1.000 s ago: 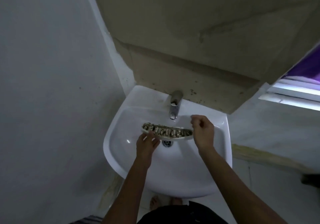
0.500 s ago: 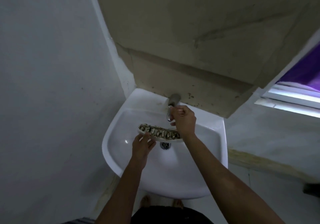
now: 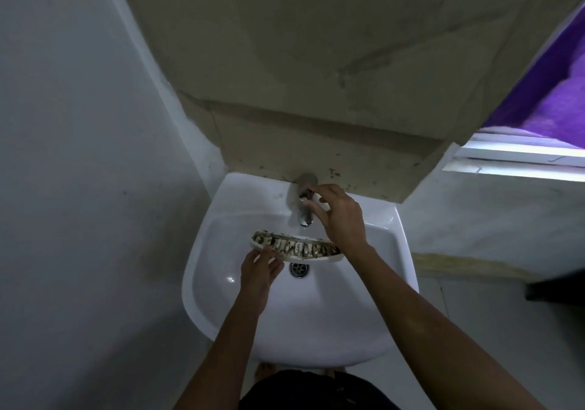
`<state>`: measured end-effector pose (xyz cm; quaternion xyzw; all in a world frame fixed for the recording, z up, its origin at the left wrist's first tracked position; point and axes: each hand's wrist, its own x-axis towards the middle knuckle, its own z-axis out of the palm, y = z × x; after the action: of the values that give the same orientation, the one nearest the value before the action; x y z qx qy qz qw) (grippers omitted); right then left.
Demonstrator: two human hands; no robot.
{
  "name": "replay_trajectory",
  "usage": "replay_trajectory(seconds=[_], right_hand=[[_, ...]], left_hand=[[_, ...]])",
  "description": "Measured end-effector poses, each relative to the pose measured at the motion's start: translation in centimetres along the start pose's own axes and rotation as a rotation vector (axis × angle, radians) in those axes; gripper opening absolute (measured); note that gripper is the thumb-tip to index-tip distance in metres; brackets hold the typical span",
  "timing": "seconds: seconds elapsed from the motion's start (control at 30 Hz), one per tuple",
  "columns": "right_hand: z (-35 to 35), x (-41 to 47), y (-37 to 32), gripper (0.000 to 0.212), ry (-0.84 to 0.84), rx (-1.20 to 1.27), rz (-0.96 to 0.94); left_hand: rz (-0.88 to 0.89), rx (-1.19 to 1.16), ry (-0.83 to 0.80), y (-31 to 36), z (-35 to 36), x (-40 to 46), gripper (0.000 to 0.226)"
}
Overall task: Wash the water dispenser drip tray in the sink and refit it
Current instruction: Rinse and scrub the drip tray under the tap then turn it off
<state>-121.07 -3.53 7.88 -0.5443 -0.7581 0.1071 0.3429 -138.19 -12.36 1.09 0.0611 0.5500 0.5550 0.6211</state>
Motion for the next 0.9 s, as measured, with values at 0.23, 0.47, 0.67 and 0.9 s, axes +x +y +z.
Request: replay_trajectory(seconds=[0.23, 0.47, 0.67, 0.9], right_hand=[[0.0, 1.3, -0.6, 0.035, 0.051, 0.04, 0.074], [-0.5, 2.4, -1.5, 0.036, 0.091, 0.146, 0.18], [0.4, -2.3, -0.4, 0.033, 0.088, 0.189, 0.445], [2.4, -7.4, 1.7, 0.079, -0.162, 0.188, 0.79]], left_hand=[[-0.022, -0.044, -0.014, -0.4, 0.0, 0.2, 0.045], [-0.046, -0.075, -0.008, -0.7, 0.5, 0.3, 0.036], [-0.057, -0.08, -0.004, -0.9, 0.8, 0.7, 0.042], [-0.067, -0.085, 0.024, -0.9, 1.1, 1.2, 0.045]])
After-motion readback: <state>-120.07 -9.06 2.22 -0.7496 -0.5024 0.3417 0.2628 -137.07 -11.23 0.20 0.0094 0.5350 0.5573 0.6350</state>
